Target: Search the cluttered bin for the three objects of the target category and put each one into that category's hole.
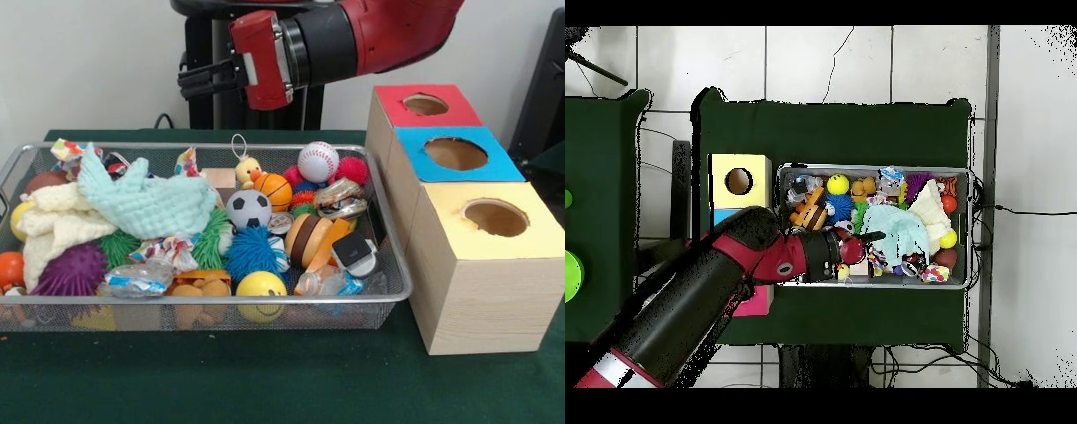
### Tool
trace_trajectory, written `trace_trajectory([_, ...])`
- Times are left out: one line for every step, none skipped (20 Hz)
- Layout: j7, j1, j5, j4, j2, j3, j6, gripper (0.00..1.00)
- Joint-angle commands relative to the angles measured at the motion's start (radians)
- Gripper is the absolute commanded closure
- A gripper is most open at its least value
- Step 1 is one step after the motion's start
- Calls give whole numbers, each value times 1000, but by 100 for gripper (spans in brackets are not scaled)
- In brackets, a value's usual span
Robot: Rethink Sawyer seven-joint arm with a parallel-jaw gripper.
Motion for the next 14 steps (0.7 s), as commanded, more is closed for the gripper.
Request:
trace_trajectory([-311,-55,-17,-210,-25,155,137,100])
trace_trajectory([-309,-57,-17,-220,-24,158,148,100])
trace_trajectory([-303,-60,-17,-229,-20,161,155,100])
trace_trajectory([-296,-62,-17,-240,-16,163,161,100])
trace_trajectory([-288,-64,-20,-245,-12,166,160,100])
trace_trajectory([-285,-67,-20,-252,-11,171,160,100])
trace_trajectory([-283,-69,-22,-256,-9,175,158,100])
trace_trajectory([-278,-72,-22,-261,-8,176,159,100])
trace_trajectory([-277,-74,-23,-267,-6,176,158,100])
trace_trajectory([-275,-76,-24,-273,-5,177,157,100])
trace_trajectory([-276,-80,-23,-281,-2,179,158,100])
trace_trajectory([-281,-82,-22,-284,-2,182,161,100])
trace_trajectory([-286,-84,-20,-289,-1,185,167,100])
trace_trajectory([-289,-86,-18,-295,0,186,171,100])
